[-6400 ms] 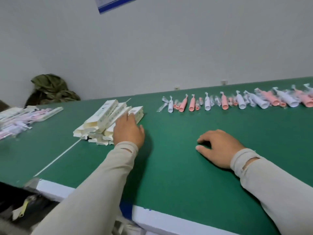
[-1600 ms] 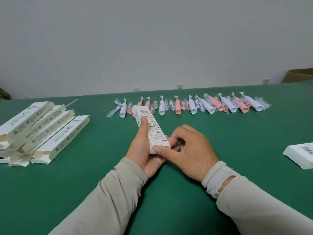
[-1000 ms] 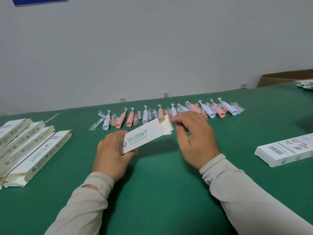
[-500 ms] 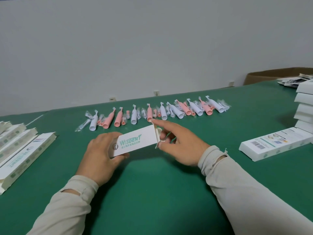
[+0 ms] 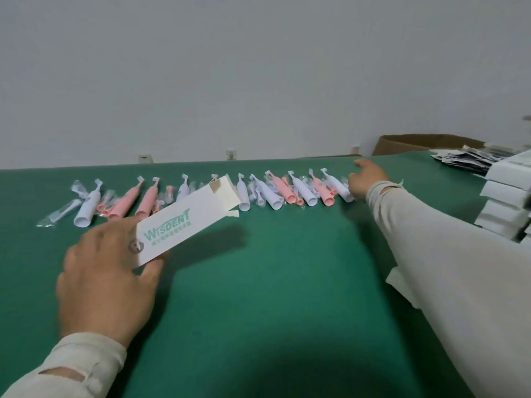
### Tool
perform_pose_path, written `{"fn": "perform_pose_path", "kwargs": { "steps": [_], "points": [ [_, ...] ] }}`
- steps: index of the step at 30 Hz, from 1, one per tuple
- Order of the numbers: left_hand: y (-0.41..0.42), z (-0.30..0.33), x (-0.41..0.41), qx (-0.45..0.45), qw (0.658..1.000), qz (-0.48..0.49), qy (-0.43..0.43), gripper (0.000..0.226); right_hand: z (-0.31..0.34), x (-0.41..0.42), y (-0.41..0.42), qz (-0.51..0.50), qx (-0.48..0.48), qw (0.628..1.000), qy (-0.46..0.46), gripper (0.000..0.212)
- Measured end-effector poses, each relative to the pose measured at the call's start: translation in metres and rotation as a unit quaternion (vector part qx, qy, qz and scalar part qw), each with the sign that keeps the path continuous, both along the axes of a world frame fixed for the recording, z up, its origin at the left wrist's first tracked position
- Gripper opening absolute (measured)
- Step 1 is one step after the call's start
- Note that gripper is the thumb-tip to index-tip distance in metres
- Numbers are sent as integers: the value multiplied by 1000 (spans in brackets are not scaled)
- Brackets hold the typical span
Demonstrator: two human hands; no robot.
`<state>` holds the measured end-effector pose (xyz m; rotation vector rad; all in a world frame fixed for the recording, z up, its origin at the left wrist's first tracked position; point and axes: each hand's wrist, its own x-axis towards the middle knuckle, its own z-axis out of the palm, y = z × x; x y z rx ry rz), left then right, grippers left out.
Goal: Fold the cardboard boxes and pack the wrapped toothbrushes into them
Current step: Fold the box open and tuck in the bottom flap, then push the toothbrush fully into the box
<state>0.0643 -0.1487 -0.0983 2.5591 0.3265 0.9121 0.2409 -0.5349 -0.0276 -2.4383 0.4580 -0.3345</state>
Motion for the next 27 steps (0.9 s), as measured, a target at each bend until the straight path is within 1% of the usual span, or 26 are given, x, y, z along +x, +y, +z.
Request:
{"fn": "perform_pose_path", "kwargs": {
  "steps": [2, 4, 7, 9, 12, 15, 18, 20, 22, 25, 27],
  "points": [
    [1, -3, 4, -12, 1000, -8, 5, 52, -1, 16, -4, 34, -34, 998, 31, 56],
    [1, -5, 5, -40, 999, -24, -1, 51, -4, 29, -5, 66, -88, 992, 59, 58],
    [2, -4, 6, -65, 997, -43, 8, 50, -11, 43, -4, 94, -176, 973, 115, 47],
    [3, -2, 7, -79, 995, -54, 21, 52, -18, 49, -7, 84, -194, 969, 130, 44],
    [-2, -5, 6, -88, 996, -34, 7, 52, -27, 56, -13, 59, -218, 964, 143, 55],
    [-6, -5, 5, -81, 997, -20, -3, 54, -25, 59, -14, 13, -257, 955, 145, 46],
    [-5, -2, 6, -69, 997, -27, 0, 52, -22, 62, -14, -29, -253, 955, 154, 43],
    [-5, -2, 7, -56, 998, -23, -1, 52, -19, 60, -15, -61, -237, 956, 165, 51],
    [-6, -4, 6, -53, 998, -16, -7, 54, -16, 56, -16, -50, -237, 947, 212, 63],
    [-6, -5, 7, -68, 997, -26, -6, 55, -11, 50, -20, -3, -219, 934, 284, 63],
    [-5, -3, 7, -62, 998, -27, -4, 54, -4, 42, -19, 8, -199, 936, 289, 62]
  ]
}}
